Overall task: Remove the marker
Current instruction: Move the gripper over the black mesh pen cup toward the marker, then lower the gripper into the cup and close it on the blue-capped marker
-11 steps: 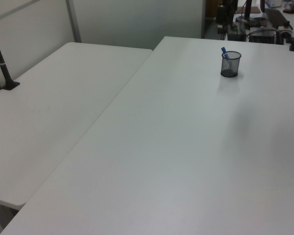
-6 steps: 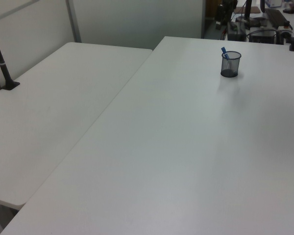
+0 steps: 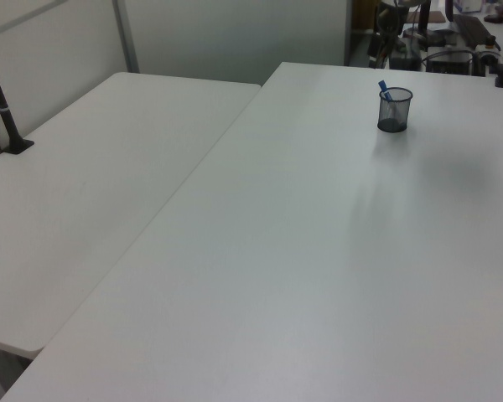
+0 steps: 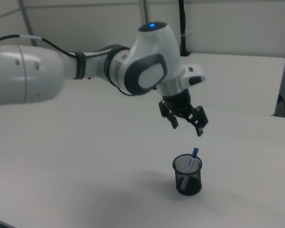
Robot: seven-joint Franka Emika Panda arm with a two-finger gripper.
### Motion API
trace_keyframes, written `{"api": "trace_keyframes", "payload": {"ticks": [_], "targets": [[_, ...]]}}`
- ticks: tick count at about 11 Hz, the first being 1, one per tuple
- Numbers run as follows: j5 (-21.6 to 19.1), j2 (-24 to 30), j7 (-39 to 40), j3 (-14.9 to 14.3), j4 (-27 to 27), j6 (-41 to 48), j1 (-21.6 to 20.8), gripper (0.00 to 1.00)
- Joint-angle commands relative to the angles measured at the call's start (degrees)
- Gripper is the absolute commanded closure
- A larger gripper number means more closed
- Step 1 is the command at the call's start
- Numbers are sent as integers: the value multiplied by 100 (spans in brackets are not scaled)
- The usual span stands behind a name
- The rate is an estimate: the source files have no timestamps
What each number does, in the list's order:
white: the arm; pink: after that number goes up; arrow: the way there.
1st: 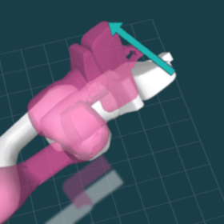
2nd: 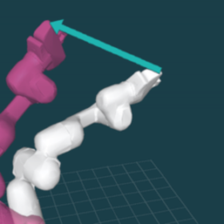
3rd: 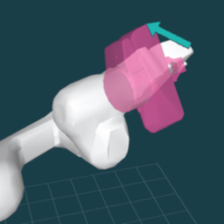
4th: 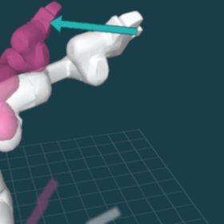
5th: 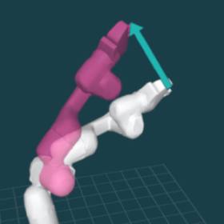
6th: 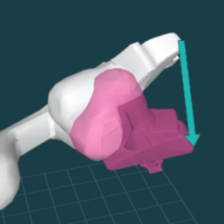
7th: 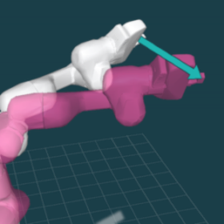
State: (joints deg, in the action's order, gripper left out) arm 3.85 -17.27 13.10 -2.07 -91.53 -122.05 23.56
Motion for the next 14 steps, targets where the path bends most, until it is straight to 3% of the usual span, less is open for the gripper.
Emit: {"api": "trace_keyframes", "payload": {"ticks": [1, 5, 6, 7, 10, 14], "targets": [[72, -250, 140, 31, -190, -564, 61, 21], [98, -400, 175, 31, -330, -749, 43, 65], [98, -400, 323, 23, -392, -767, 52, 71], [98, -400, 455, 14, -401, -768, 70, 71], [63, -374, 465, 14, -366, -768, 105, 44], [98, -382, 684, -82, -375, -785, 166, 42]]}}
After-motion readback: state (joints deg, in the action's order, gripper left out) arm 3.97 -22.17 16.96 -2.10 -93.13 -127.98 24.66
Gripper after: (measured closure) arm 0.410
